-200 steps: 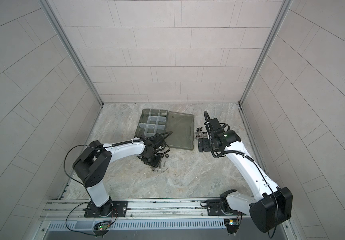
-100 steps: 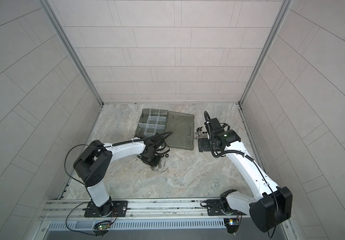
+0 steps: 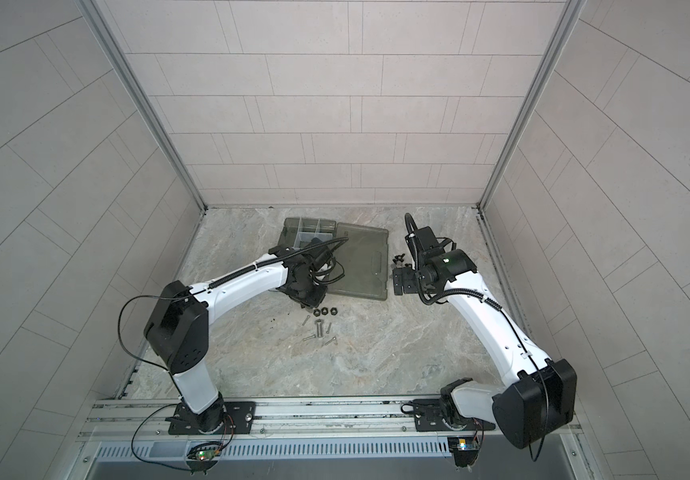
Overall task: Sort the screws and nuts into containers
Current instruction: 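Grasp the large silver hex bolt and carry it into the box with the left gripper, then return the left gripper to the bolts and grasp the last large hex bolt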
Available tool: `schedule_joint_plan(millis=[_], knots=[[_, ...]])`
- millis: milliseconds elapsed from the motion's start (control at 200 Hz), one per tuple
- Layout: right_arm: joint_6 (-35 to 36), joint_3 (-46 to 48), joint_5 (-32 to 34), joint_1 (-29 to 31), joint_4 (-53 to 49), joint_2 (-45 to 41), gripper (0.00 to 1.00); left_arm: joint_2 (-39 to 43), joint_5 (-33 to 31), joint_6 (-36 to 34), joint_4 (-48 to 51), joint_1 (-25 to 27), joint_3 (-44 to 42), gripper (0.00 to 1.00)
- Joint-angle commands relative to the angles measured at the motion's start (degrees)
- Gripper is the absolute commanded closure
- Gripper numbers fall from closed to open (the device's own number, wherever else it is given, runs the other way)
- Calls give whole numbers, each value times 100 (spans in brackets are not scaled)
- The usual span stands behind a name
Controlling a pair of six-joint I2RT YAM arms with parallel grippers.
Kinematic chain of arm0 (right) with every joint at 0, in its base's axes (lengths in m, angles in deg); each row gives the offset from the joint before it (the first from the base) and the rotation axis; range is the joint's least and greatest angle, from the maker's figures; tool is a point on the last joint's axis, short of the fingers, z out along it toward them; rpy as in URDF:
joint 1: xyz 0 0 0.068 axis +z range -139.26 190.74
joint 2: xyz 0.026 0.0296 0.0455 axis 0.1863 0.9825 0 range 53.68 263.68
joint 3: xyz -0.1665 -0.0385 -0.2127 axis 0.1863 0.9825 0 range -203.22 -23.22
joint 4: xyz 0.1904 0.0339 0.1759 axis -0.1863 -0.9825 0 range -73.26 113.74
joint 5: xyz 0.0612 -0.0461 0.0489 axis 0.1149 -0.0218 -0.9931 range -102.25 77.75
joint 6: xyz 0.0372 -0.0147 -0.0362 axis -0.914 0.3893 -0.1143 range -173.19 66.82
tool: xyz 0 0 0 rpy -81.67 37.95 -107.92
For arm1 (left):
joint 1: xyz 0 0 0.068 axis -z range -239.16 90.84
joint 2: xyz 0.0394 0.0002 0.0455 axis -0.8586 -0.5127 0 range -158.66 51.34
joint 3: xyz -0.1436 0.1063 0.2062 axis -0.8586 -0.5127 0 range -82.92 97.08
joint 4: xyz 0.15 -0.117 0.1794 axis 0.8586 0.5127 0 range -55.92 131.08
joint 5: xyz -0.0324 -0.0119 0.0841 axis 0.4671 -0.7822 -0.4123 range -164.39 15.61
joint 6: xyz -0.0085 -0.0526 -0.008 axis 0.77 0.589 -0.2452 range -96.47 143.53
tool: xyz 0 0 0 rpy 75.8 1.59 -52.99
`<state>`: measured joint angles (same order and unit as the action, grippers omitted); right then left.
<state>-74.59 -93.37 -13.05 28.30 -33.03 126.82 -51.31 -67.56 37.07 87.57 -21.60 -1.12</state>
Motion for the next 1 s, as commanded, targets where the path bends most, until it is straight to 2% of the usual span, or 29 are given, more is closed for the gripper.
schedule_joint_plan(millis=[0, 120, 280, 555, 875, 941, 996], knots=[[5, -268, 14, -24, 96, 208, 1, -4, 2, -157, 285, -582, 298, 84], [36, -656, -10, -25, 92, 581, 1, -148, 130, -216, 232, -1204, 628, 84], [58, -1179, -84, -24, 50, 1099, 1, -528, -153, -397, 205, -1750, 1153, 84], [-20, -1915, -80, -25, -263, 1878, 1, -1558, -281, -507, 293, -2092, 2151, 84], [-30, -2208, -35, -25, -361, 2284, 1, -1959, -262, -619, 331, -2425, 2435, 84], [-22, -2299, -50, -25, -391, 2367, 1, -2030, -157, -648, 386, -2468, 2511, 79], [-21, -2381, -76, -25, -422, 2442, 1, -2070, -133, -673, 440, -2473, 2564, 70]])
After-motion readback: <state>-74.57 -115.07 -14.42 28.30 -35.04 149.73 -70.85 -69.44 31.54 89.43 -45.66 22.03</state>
